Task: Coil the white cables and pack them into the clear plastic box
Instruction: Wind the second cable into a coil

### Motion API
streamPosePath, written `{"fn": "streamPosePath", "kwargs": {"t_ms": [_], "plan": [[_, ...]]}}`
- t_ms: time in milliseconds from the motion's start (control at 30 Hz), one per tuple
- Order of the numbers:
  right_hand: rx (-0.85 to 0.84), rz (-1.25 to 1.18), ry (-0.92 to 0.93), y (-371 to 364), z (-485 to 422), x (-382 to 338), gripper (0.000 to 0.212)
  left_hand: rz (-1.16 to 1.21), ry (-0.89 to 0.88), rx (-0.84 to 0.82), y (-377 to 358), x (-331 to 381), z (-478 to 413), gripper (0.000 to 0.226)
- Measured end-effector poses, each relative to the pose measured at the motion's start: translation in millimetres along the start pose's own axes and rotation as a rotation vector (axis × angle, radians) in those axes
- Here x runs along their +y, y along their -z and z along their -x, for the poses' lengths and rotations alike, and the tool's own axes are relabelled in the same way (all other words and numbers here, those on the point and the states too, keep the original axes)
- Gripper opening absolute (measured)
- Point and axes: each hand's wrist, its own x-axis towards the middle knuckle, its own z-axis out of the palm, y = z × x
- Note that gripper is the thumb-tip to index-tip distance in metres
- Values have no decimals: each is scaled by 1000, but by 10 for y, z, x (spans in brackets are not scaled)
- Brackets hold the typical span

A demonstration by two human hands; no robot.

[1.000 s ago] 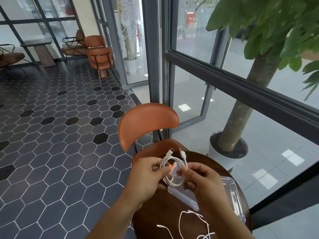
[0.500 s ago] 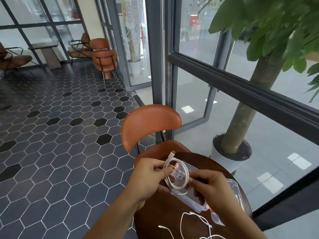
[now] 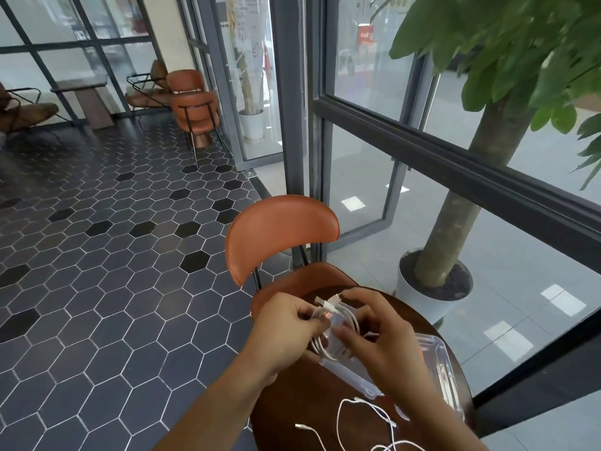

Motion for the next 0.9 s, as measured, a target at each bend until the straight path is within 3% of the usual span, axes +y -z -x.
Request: {"fn": "streamPosePath", "kwargs": {"t_ms": [100,300,500,667,900], "plan": [[188,123,53,-113,6,57,35,-69,-24,10,-43,-5,-34,11],[282,297,173,-153,-5,190,14,-88,0,-10,-32,-48,-80,13],[418,-390,-309,6,-47,-16,9,64,8,43,-28,-73,-49,18],[302,-577,-553,62,-107,113,11,-26,-117,57,-75,-107,-64,25],[-233,-323,-455,227,-226,282,23,-40,-152,5,-79,-97,-73,23]]}}
